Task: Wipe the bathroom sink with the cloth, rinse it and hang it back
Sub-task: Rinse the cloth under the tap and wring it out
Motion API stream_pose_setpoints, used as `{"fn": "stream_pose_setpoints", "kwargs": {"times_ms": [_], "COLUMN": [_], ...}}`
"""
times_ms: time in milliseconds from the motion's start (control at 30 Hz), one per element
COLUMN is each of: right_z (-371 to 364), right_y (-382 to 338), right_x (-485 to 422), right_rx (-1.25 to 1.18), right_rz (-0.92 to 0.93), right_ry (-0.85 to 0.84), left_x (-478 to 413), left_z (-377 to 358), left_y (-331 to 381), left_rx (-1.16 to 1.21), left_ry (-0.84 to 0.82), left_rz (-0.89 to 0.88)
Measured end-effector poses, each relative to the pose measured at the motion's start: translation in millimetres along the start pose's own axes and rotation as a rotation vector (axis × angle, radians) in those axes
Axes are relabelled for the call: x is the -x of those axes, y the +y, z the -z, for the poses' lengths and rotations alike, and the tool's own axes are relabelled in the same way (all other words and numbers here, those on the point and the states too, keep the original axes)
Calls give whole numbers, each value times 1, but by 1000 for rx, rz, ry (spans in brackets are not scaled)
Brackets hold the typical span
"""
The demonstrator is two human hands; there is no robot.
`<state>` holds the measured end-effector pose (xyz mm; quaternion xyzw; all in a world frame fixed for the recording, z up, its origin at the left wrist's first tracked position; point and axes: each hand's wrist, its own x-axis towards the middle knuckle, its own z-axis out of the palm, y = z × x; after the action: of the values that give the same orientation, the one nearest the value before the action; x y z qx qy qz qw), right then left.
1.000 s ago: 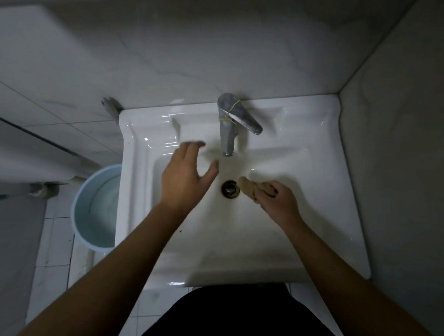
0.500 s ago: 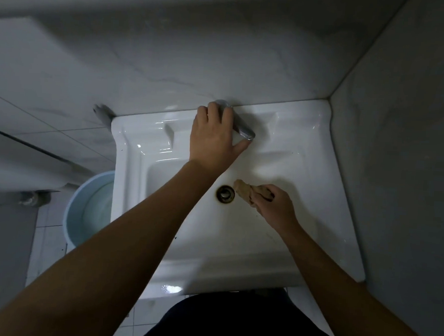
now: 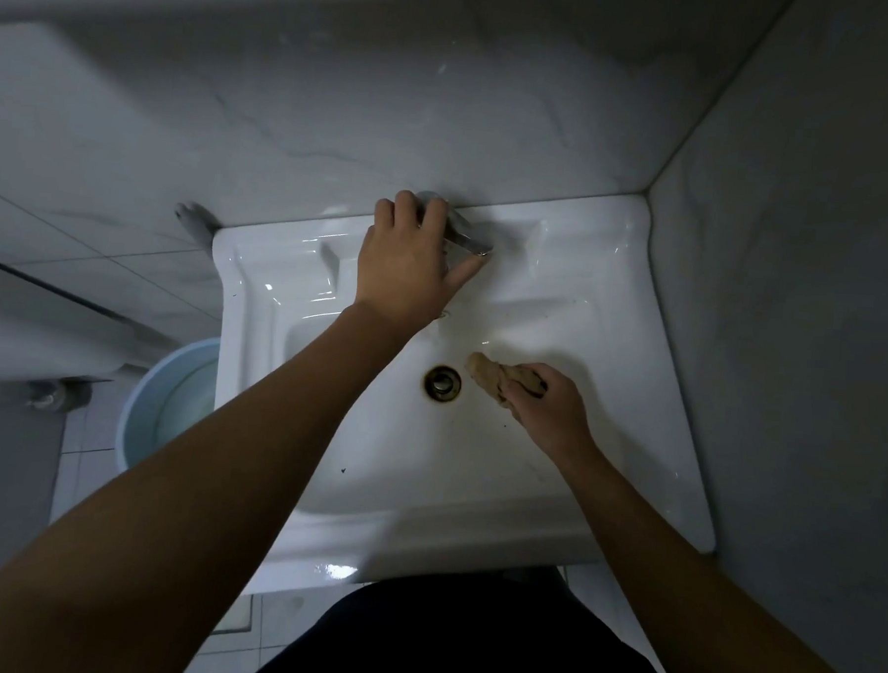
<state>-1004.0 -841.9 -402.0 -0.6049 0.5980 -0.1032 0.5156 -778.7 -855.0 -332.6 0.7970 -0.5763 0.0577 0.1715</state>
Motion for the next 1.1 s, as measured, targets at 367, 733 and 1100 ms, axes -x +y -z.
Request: {"fn": "stream_pose_setpoints", "kwargs": {"times_ms": [367,733,1100], "right_z": [-9,-69,-59], "right_y": [-3,-27,-27], "right_x": [-2,-26,-50], "right_rx": [-55,-93,-31], "right_rz": [-37,-28,-40], "right_ry": [-71,-163,-82], "left_x": [79,135,105], "left_z": [7,-57,-58], "left_y": [-19,-16,-23], "left_rx": [404,966,1097], "left_ry": [-64,-499,-329], "left_rz": [424,888,986]}}
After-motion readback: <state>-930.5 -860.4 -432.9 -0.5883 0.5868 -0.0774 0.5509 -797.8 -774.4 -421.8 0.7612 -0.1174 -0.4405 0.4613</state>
